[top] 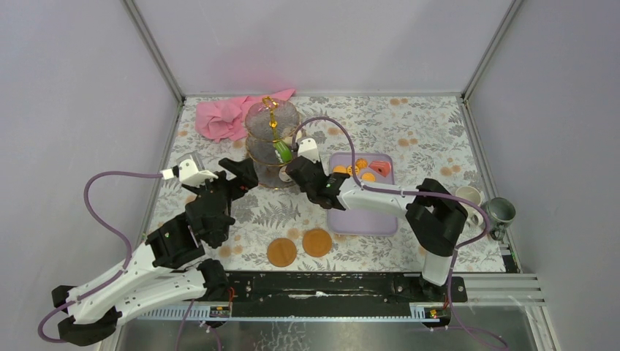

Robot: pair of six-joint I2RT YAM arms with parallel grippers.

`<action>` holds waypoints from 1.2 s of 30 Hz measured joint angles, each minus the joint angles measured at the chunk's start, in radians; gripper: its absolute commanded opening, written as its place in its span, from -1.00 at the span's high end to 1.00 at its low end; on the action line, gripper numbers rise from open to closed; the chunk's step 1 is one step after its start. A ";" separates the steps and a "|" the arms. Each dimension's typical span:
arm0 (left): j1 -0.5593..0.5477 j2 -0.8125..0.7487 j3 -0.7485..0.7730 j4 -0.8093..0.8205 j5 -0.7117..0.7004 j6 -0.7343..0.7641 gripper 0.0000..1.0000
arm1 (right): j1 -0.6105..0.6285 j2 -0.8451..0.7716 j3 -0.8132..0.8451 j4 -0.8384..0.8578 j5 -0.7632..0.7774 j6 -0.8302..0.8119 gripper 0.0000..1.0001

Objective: Serve the afternoon tea
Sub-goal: Place the desert on the desert table.

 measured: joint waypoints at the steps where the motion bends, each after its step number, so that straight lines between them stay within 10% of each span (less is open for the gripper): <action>1: 0.000 -0.001 -0.002 0.000 -0.001 0.000 -0.86 | 0.000 0.003 0.000 0.006 0.000 -0.005 0.46; 36: 0.000 0.014 -0.016 0.000 -0.007 0.009 -0.86 | -0.016 0.145 -0.065 0.355 0.058 -0.169 0.34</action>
